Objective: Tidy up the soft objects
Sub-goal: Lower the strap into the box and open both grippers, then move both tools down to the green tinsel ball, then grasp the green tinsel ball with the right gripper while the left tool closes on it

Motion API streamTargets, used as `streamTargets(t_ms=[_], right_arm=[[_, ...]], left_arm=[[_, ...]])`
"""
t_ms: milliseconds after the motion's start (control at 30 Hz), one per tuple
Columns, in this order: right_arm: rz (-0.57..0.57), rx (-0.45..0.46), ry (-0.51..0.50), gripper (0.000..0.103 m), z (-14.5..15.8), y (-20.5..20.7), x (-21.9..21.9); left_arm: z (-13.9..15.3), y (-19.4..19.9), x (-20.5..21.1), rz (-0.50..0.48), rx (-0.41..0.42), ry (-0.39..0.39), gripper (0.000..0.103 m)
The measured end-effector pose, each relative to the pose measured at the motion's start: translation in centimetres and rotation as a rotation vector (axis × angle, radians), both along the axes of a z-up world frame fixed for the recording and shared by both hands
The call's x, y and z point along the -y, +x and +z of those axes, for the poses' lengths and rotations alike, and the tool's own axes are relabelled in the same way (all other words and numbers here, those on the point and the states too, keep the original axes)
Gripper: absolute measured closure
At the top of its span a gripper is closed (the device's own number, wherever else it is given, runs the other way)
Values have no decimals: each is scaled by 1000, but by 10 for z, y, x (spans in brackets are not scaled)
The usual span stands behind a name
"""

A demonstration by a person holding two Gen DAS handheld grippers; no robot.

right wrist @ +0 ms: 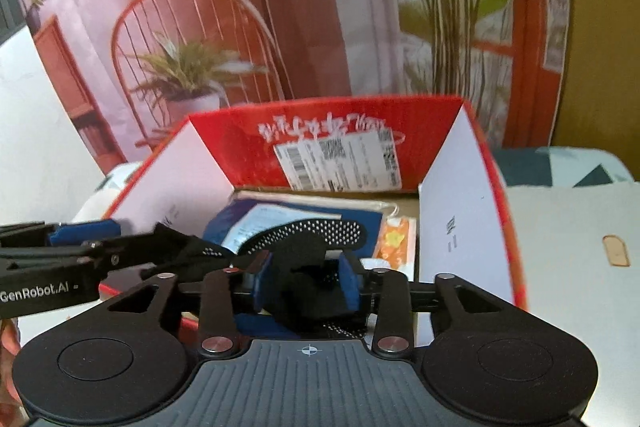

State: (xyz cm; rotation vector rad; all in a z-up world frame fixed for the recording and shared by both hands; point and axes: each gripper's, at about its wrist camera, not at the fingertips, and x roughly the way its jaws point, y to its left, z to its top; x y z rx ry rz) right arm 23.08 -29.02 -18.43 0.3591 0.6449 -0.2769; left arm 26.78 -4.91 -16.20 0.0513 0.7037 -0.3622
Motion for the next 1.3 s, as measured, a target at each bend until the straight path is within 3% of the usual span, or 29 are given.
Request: streamTargets(t_ms=[67,233,433,633,833,1300], right_arm=[[4,40,-15,59,6,-12,-4],[14,134,-58,58,16,-50,-17],[-4,169,-56,58,6,-93,-27],[-18,163,-46,58,-17,-130,-45],[-14,92,-2,58,-55,-156,-66],[33,29,41,58,-87,-159,-87]], left_arm=[[1,-12,-4,3,12,-6,45],[-7,-47,-17,19,-2,-46,45],[-29,-82,-27,42,-41,-88,45],[-45,-108,-29,35,-67,-88,45],[-60,-123,-25,16,-94,-65,45],[-88,-136,-28,2,-150,-103,45]])
